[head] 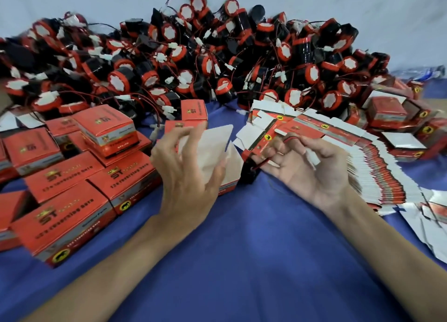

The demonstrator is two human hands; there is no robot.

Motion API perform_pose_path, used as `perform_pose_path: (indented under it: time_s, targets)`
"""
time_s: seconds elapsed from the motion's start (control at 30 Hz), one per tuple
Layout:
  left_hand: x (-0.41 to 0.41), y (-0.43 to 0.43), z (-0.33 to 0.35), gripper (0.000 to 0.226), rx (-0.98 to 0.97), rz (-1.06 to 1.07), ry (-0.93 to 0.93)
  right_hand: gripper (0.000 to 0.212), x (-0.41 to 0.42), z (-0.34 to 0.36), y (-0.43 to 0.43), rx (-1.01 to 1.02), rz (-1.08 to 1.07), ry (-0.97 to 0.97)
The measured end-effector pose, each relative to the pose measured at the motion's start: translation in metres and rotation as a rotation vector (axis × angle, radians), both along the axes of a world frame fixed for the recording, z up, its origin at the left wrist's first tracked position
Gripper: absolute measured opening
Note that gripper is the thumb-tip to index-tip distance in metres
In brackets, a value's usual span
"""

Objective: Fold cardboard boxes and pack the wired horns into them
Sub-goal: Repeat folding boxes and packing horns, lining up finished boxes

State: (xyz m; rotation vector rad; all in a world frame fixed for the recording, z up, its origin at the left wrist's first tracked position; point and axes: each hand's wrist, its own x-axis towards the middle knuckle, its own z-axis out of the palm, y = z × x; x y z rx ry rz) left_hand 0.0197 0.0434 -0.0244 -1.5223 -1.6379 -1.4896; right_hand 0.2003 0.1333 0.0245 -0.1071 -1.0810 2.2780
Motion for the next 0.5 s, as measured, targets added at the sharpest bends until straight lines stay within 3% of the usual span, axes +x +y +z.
perform_pose_path:
  time_s: [0.07, 0.17, 0.27, 0.33, 0.4, 0.5]
  targets:
    - [0.000, 0.001, -0.002, 0.054, -0.099, 0.001, 0.125, 0.025, 0.001, 0.004, -0.001, -0.085, -0.022, 0.038]
    - [-0.005, 0.002, -0.002, 0.068, -0.242, 0.004, 0.146, 0.035, 0.002, 0.008, -0.003, -0.190, 0.005, 0.094]
    - [-0.006, 0.001, -0.002, 0.075, -0.264, 0.000, 0.157, 0.033, -0.001, 0.010, -0.010, -0.275, 0.039, 0.139]
    - [-0.004, -0.002, 0.001, 0.071, -0.198, -0.019, 0.173, 0.033, -0.005, 0.011, -0.016, -0.280, 0.003, 0.133]
    - [0.001, -0.008, 0.005, 0.052, -0.003, -0.060, 0.206, 0.033, -0.009, 0.011, -0.021, -0.268, -0.034, 0.128]
    - [0.020, -0.024, 0.008, 0.049, 0.088, -0.313, 0.168, 0.034, -0.014, 0.012, -0.029, -0.240, -0.082, 0.118]
